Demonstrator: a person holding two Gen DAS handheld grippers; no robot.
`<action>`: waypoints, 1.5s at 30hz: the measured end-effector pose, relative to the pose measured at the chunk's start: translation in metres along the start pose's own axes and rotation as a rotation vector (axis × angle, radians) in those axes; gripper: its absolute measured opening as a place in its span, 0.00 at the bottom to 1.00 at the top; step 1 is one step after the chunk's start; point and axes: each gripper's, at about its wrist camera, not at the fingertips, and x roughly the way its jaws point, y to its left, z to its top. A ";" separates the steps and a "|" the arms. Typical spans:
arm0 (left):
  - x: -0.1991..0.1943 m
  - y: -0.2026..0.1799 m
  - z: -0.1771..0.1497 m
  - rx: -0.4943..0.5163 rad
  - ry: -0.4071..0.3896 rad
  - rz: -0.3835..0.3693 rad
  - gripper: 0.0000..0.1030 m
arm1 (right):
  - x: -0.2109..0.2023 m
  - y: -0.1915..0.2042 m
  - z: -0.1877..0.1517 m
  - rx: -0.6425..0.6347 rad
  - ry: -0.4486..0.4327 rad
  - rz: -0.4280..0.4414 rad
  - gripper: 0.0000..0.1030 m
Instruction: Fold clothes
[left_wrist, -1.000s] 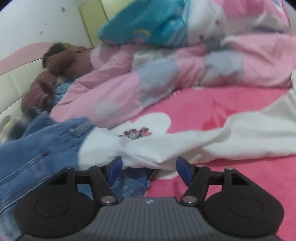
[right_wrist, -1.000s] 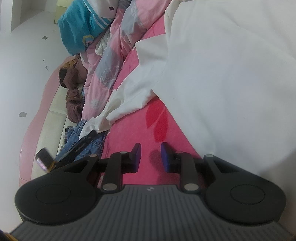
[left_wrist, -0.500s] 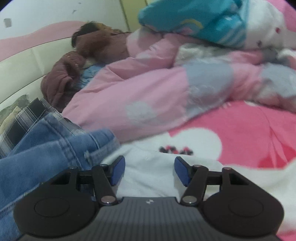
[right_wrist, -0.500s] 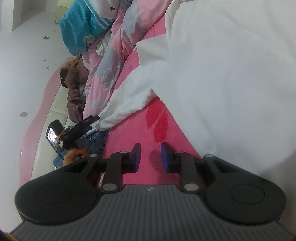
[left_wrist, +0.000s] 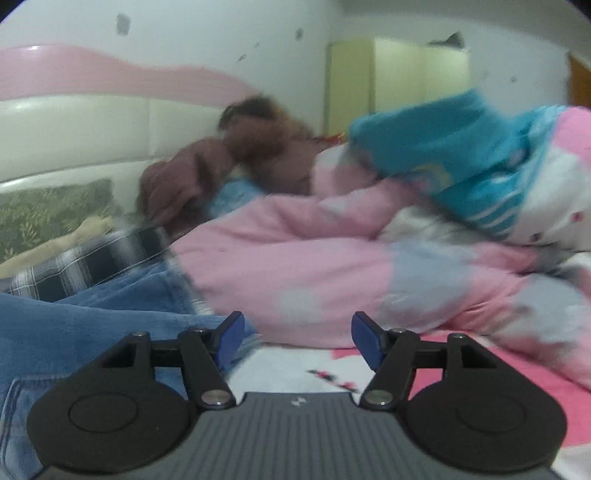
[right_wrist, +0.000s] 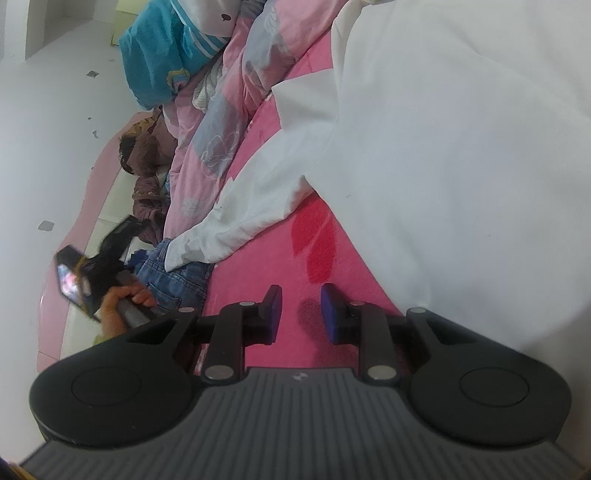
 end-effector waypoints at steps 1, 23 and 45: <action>-0.008 -0.010 -0.002 0.016 -0.001 -0.047 0.65 | -0.001 0.002 0.000 -0.002 -0.002 -0.006 0.21; 0.042 -0.240 -0.092 0.263 0.343 -0.734 0.69 | -0.138 0.073 0.112 -0.481 -0.171 -0.332 0.42; 0.061 -0.227 -0.103 0.133 0.348 -0.754 0.19 | 0.034 0.017 0.306 -0.564 -0.011 -0.534 0.02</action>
